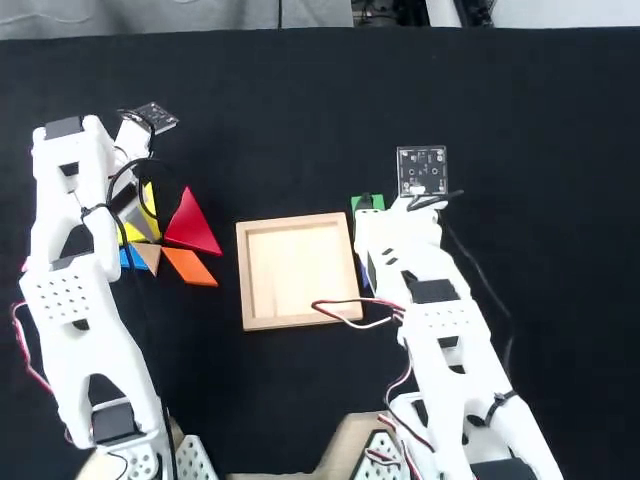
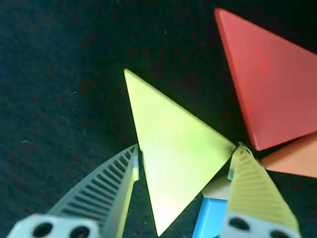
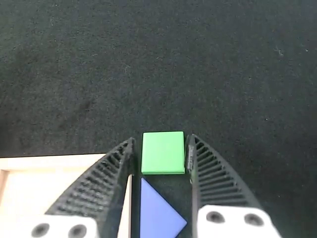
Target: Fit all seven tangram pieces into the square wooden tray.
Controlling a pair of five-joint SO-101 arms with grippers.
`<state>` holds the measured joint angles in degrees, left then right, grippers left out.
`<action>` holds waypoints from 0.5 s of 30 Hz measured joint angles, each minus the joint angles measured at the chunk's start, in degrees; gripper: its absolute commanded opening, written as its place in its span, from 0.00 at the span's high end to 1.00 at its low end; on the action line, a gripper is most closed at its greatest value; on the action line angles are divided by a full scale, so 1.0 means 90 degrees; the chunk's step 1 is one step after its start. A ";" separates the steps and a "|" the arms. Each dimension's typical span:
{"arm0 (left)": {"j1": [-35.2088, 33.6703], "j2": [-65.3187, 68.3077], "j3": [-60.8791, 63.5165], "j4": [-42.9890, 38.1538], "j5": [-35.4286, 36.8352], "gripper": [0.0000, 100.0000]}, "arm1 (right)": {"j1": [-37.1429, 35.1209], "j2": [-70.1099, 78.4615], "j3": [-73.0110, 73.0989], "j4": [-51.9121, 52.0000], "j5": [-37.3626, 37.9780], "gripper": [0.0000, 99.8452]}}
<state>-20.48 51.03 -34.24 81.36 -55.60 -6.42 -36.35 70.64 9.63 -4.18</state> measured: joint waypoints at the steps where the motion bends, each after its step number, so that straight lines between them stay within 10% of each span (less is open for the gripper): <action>1: 0.0000 0.0029 -0.0010 -0.0088 0.0137 0.72 | 0.0000 0.0000 0.0000 0.0000 0.0000 0.83; 15: -0.0010 0.0205 -0.0967 0.0293 0.0977 0.83 | 0.0000 0.0000 0.0000 0.0000 0.0000 0.83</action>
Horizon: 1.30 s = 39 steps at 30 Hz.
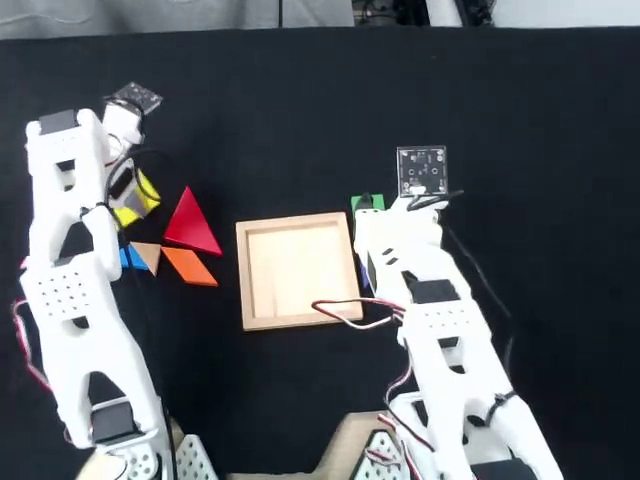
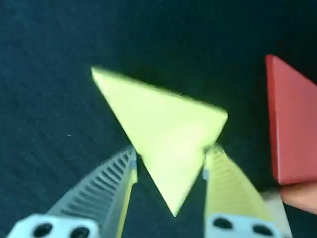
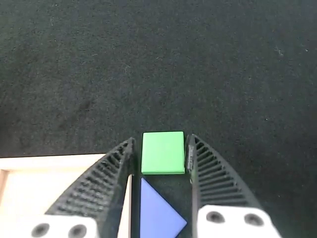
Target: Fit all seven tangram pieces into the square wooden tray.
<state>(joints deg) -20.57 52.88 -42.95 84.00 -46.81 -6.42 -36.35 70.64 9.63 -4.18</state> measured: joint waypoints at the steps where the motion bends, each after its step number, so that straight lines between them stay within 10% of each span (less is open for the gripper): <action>1: 0.0000 0.0020 -0.0127 0.0147 0.0000 0.83 | 0.0000 0.0000 0.0000 0.0000 0.0000 0.83; 18: 0.0225 0.0225 -0.2393 0.1788 0.1104 0.83 | 0.0000 0.0000 0.0000 0.0000 0.0000 0.83; 26: 0.0361 0.0537 -0.2491 0.1280 0.3946 0.66 | 0.0000 0.0000 0.0000 0.0000 0.0000 0.83; 39: 0.0029 0.1543 -0.2501 0.0664 0.3311 0.66 | 0.0000 0.0000 0.0000 0.0000 0.0283 0.83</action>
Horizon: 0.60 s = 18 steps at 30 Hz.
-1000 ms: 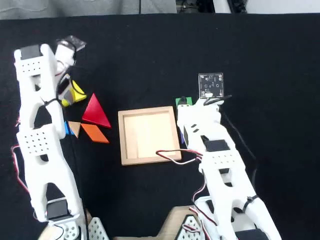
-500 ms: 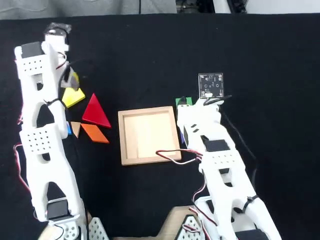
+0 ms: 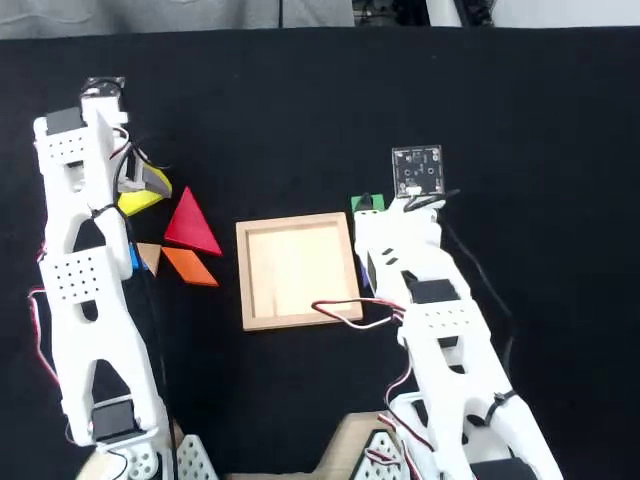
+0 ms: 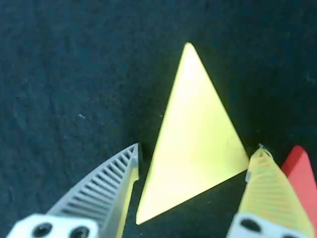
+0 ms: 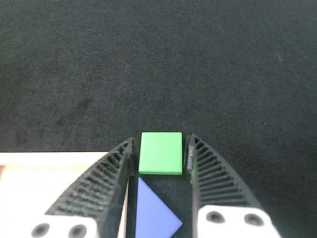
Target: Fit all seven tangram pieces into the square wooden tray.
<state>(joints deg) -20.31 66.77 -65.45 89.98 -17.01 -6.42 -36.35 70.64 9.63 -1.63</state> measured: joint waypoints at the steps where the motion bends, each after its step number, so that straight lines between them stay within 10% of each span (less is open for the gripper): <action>1: 0.0000 0.0039 -0.0020 -0.0020 -0.0186 0.66 | 0.0000 0.0000 0.0000 0.0000 0.0010 0.83; 18: 0.0117 0.0391 -0.0557 -0.0039 -0.1280 0.66 | 0.0000 0.0000 0.0000 0.0000 0.0020 0.83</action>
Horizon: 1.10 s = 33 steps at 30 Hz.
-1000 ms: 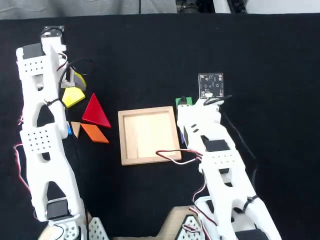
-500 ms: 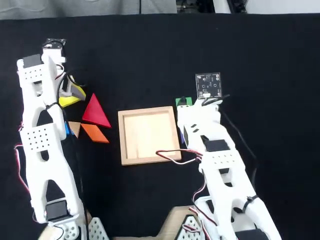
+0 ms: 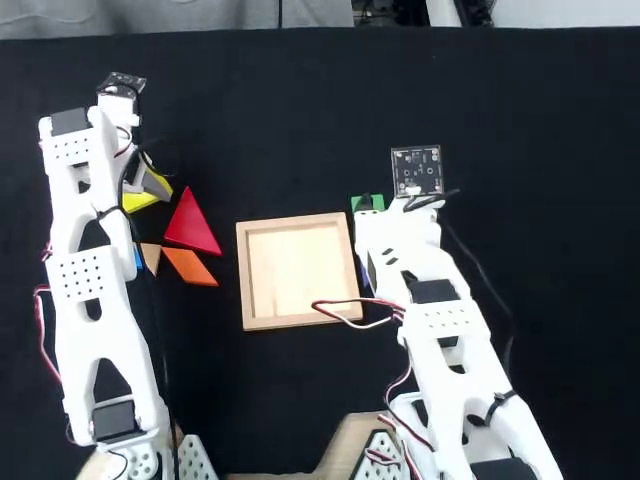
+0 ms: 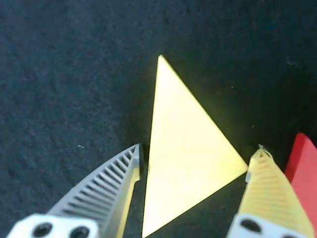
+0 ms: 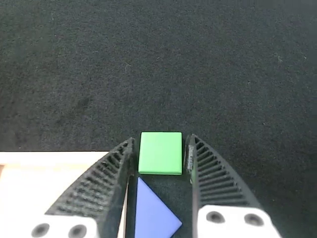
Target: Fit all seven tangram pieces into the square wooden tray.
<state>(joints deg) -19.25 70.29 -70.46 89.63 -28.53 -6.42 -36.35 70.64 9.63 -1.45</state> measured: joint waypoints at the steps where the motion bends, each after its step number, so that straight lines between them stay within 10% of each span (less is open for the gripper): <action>1: 0.0020 0.0039 -0.0029 0.0000 0.0000 0.66 | 0.0000 0.0000 0.0000 0.0000 0.0000 0.83; 13: 0.0156 0.0088 -0.0225 0.0020 -0.0889 0.84 | 0.0000 0.0000 0.0000 0.0000 0.0000 0.83; 33: 0.0361 -0.0039 -0.1387 0.1172 -0.0899 0.84 | 0.0000 0.0000 0.0000 0.0000 0.0000 0.83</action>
<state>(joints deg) -16.00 69.93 -82.95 100.18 -36.62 -6.42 -36.35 70.64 9.63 -1.45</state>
